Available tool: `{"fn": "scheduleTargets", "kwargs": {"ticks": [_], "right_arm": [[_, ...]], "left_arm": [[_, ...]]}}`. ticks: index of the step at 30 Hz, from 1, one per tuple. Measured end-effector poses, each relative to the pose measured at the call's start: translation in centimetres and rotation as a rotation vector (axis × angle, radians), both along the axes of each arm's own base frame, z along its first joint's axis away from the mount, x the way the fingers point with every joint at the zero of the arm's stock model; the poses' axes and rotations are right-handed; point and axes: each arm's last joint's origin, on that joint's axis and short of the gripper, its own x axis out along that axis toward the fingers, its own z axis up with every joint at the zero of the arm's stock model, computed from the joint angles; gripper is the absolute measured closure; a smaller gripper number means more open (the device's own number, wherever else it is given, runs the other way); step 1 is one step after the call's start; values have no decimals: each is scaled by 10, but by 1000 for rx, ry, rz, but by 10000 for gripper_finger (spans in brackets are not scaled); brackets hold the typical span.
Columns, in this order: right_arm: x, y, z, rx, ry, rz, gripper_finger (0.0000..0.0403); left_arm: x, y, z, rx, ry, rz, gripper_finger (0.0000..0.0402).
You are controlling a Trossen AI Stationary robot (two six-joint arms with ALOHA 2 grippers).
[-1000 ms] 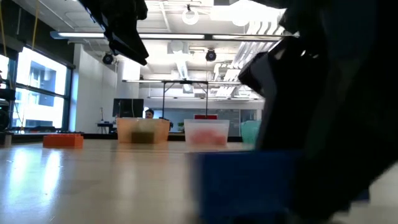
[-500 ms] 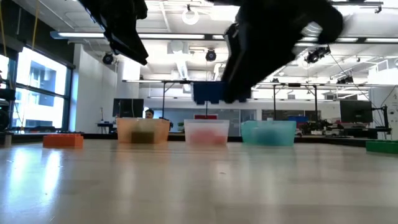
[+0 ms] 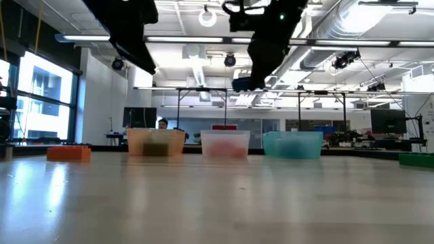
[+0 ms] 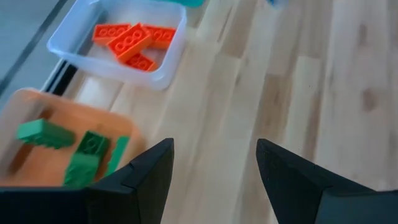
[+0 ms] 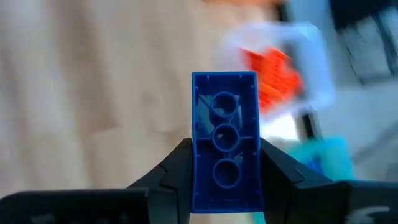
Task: Sort & place blocks by color
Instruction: Put the blue game piece into the green bin
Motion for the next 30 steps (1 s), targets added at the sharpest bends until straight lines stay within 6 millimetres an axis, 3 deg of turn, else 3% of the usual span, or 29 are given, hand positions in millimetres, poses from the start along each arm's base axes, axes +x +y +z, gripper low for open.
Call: {"fn": "scheduleTargets", "kwargs": {"ticks": [8, 16, 22, 30], "right_arm": [[-16, -93, 5, -15, -7, -364, 295], [-46, -181, 3, 148, -20, -584, 295], [-69, -222, 1, 300, -57, -672, 295], [-83, -249, -10, 420, -66, -711, 295]], "left_arm": [[-7, 0, -5, 51, 116, 21, 186], [-13, -1, -9, 86, 222, -65, 186], [-18, -3, -13, 66, 292, -74, 186], [-29, -6, -17, -28, 368, 21, 186]]}}
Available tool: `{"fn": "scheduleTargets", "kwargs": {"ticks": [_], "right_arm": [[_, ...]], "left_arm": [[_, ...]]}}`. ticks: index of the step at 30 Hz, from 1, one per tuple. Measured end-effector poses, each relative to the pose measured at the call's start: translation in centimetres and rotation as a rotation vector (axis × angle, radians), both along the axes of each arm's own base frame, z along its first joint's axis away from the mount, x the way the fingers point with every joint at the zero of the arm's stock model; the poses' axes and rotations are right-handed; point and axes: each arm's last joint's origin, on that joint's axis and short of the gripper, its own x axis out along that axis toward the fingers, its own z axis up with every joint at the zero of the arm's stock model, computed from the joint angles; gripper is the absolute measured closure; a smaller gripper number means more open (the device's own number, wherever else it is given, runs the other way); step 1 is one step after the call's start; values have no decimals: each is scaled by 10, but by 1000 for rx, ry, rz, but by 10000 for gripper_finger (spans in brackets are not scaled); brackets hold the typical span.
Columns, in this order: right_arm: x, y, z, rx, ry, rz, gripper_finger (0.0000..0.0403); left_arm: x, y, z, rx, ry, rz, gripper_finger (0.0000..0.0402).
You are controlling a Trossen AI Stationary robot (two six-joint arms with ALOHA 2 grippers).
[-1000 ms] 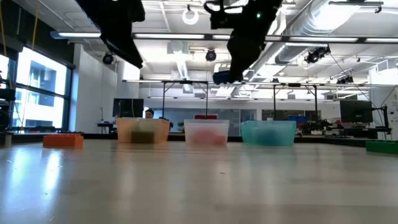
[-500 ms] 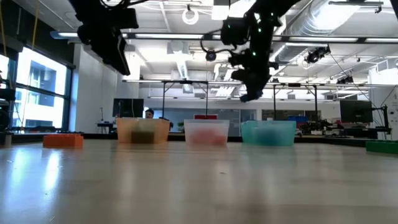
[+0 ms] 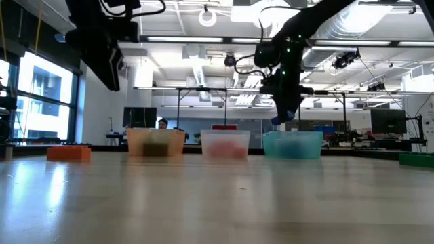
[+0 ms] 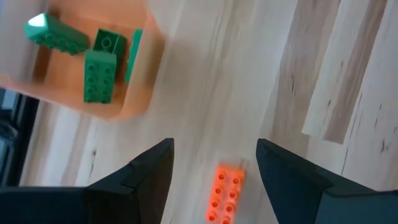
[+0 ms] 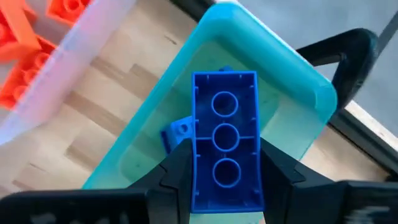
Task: Sort & place blocks by color
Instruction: Put the blue game piece into the green bin, then put the orange game piece into the transparent bin
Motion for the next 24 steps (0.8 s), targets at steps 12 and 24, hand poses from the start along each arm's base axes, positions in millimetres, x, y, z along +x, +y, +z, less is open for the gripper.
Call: {"fn": "scheduleTargets", "kwargs": {"ticks": [12, 24], "right_arm": [[0, -20, -16, -9, 1, 0, 283], [6, -10, -14, 9, -6, 38, 164]], "left_arm": [[-4, 0, -1, 8, 37, 35, 186], [-11, -3, -4, -50, 132, -62, 186]]}}
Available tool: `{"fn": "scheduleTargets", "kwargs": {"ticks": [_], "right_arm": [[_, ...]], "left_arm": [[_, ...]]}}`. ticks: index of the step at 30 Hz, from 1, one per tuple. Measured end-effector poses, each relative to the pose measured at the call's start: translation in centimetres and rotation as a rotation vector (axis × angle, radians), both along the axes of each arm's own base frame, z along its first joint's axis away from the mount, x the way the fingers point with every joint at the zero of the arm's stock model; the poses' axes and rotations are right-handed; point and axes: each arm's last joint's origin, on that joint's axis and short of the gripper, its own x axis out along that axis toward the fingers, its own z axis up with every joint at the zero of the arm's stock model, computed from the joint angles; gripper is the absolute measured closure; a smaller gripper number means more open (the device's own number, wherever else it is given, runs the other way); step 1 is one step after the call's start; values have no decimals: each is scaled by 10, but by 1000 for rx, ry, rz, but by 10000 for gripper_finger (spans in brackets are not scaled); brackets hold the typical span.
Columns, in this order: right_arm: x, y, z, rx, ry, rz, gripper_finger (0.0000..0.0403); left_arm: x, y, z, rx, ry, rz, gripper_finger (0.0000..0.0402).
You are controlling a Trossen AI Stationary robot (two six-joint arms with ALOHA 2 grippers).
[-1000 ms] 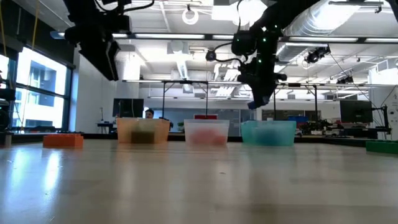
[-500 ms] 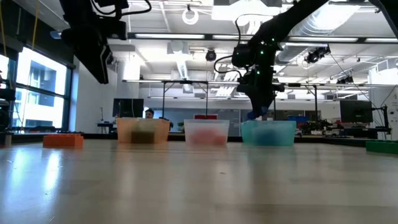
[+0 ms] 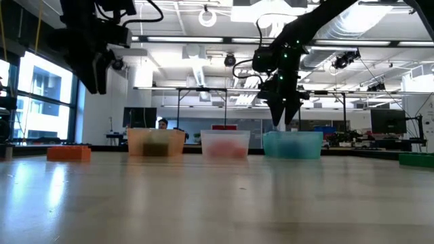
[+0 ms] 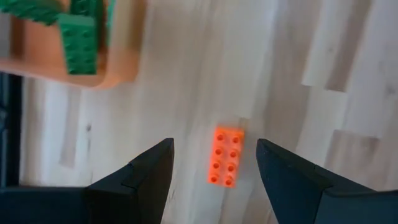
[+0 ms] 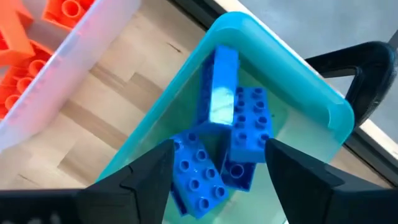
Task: Sort & place blocks by color
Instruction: Put the orange game piece into the transparent bin
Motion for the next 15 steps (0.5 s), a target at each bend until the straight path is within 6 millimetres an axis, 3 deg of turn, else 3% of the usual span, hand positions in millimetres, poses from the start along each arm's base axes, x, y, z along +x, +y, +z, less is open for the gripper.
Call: {"fn": "scheduleTargets", "kwargs": {"ticks": [6, 13, 15], "right_arm": [[5, 18, 17, -56, 0, 56, 161], [2, 49, 55, -164, -53, 105, 160], [0, 56, 65, -180, -79, 120, 160]], "left_arm": [[0, -2, -4, -59, 0, -65, 186], [-13, -6, -44, -77, 59, -72, 186], [-9, -5, -39, -62, 16, -86, 186]]}}
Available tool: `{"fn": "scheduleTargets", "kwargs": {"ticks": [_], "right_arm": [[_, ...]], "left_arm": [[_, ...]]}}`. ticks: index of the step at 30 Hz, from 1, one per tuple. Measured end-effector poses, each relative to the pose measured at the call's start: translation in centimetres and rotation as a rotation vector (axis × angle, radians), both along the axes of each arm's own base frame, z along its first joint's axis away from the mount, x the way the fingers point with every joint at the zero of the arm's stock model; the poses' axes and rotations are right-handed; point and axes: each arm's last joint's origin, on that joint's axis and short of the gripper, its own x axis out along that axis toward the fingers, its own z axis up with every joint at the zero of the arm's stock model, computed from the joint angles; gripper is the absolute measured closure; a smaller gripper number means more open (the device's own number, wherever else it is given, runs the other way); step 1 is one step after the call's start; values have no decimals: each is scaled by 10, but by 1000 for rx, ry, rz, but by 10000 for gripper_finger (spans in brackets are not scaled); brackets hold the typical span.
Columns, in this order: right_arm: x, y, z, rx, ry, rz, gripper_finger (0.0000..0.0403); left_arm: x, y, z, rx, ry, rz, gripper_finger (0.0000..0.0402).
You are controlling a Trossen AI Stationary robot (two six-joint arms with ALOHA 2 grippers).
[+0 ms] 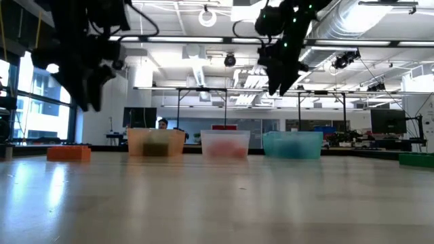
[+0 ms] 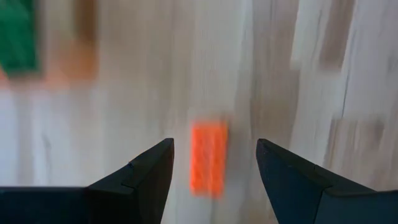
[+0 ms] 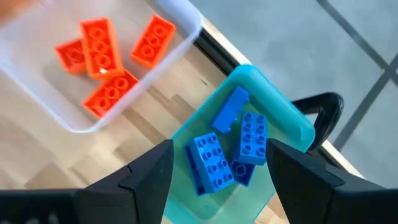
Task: Sort & place blocks by color
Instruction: Put the orange game piece into the transparent bin
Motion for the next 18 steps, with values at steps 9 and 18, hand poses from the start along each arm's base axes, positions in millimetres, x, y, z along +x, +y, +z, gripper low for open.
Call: {"fn": "scheduleTargets", "kwargs": {"ticks": [9, 18], "right_arm": [[0, 30, 23, -36, -77, 56, 160], [6, 42, 24, -40, -79, 96, 160]], "left_arm": [[3, 4, -2, -29, -17, 39, 186], [9, 7, -21, -35, 142, 81, 186]]}}
